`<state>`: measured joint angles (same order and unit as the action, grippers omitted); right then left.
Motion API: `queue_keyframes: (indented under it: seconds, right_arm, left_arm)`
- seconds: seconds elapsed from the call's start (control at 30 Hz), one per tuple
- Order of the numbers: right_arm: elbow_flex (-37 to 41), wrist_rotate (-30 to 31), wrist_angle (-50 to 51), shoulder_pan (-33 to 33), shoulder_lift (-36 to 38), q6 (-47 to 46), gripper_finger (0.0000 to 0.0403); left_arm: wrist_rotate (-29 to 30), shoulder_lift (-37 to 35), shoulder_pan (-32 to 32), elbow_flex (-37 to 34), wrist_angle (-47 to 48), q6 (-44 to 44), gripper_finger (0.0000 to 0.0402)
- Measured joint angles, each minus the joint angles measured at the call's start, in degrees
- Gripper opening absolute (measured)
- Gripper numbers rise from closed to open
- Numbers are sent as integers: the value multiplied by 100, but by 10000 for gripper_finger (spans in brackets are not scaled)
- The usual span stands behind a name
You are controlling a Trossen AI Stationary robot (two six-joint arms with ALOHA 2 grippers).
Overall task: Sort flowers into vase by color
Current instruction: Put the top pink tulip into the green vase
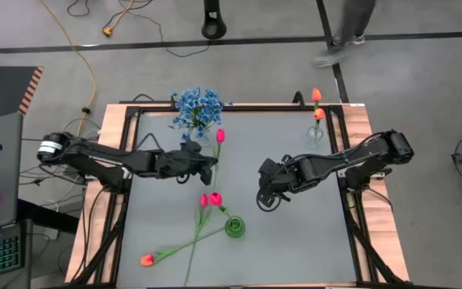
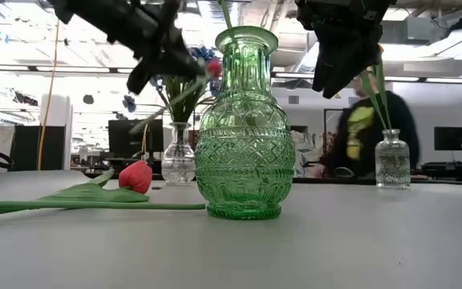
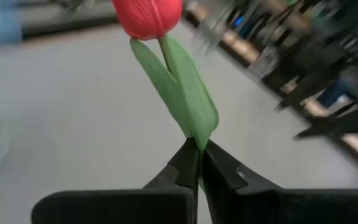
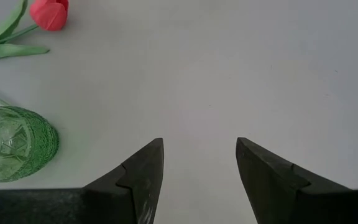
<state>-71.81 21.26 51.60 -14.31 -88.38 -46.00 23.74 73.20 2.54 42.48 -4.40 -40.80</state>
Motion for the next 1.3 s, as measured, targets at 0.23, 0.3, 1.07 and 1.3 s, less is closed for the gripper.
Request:
queue_keyframes:
  seconds: [0.23,0.3,1.07,1.3]
  right_arm:
    - [0,10,1,0,0,-4,228]
    - [0,10,-2,0,0,-4,228]
    - [0,43,-121,0,2,1,228]
    - [0,56,-119,2,4,4,228]
  left_arm:
    - [260,-648,59,0,-282,828,0]
    - [255,-797,64,1,-575,1110,0]
    - [-1133,184,327,4,-4420,2982,0]
    - [-1725,568,331,4,-4791,2641,0]
